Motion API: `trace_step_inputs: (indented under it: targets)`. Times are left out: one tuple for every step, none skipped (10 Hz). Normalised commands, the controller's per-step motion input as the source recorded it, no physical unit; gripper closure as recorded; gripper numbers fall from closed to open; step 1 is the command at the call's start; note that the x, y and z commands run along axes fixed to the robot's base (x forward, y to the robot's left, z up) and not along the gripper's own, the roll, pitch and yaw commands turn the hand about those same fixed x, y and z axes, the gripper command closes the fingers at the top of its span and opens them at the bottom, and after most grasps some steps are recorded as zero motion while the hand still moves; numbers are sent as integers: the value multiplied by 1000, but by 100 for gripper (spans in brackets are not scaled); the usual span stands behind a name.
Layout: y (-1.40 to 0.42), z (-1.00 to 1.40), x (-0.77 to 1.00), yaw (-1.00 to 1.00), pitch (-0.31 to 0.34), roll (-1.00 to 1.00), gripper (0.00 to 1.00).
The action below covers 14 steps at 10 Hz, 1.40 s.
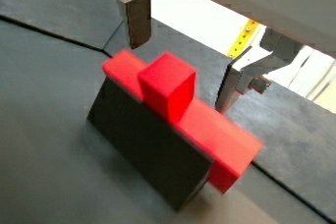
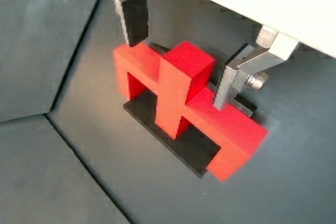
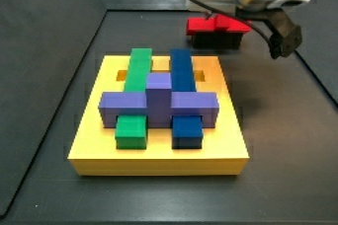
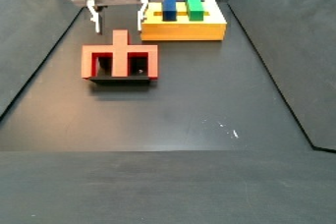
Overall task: Pick up the red object. Move up. Place the red object on the fixture. Regrasp the red object. Move to above the board. Insert the red object.
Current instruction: Regrasp the red object.
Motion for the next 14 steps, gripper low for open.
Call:
trace_step_inputs:
  targets:
    - [3, -183, -17, 0, 0, 77, 0]
    - [17, -89, 0, 0, 54, 137, 0]
    - [29, -103, 89, -3, 160, 180, 0]
    - [71, -143, 69, -63, 123, 129, 0]
    - [69, -11, 154, -97, 206, 117, 0]
    - [54, 0, 0, 0, 63, 14, 0]
    - [34, 0, 40, 0, 71, 23, 0]
    - [77, -169, 0, 0, 0, 0, 0]
    - [86, -149, 0, 0, 0, 0, 0]
    - [94, -189, -49, 0, -51, 0, 0]
    - [46, -29, 0, 0, -26, -83, 0]
    - [60, -3, -34, 0, -149, -191, 0]
    - [3, 0, -17, 0, -123, -160, 0]
    - [0, 0, 0, 0, 0, 0, 0]
